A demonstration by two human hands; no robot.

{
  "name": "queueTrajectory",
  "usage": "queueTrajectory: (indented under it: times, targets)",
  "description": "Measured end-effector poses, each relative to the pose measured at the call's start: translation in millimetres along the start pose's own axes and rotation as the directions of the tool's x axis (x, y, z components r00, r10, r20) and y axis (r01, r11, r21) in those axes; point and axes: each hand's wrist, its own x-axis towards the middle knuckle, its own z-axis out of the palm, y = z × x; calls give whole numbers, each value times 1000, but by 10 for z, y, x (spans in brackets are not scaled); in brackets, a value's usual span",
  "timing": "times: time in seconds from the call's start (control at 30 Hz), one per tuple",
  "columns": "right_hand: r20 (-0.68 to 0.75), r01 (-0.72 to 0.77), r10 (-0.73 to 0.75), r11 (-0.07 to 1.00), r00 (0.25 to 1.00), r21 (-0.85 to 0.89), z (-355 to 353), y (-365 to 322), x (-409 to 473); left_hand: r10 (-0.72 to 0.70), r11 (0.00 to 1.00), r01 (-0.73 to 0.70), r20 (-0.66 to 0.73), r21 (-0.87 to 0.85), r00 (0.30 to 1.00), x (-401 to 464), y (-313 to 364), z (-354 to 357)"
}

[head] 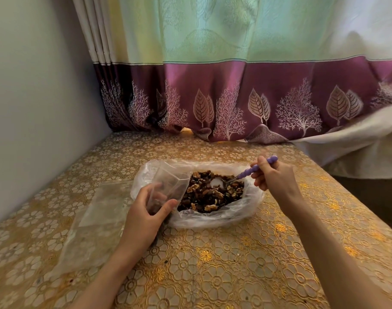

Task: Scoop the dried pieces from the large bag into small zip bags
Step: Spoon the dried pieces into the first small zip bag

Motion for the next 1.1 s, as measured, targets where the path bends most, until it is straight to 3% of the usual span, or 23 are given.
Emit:
queueTrajectory:
  times: [0.23, 0.57, 0.8, 0.97, 1.1]
  targets:
    - [22, -196, 195, 972, 981, 131, 21, 68, -16, -14, 1000, 13, 6, 10, 1000, -7, 16, -6]
    - [-106, -276, 319, 914, 942, 297, -2, 39, -11, -14, 1000, 14, 15, 5, 1000, -7, 16, -6]
    - [-70, -155, 195, 912, 978, 381, 52, -175, -68, -13, 1000, 13, 16, 6, 1000, -12, 18, -6]
    - [36, -138, 139, 859, 990, 493, 159, -408, -174, -10, 1000, 10, 14, 8, 1000, -13, 14, -2]
    - [141, -114, 53, 872, 989, 476, 300, -533, -300, -1, 1000, 2, 4, -18, 1000, -15, 13, 3]
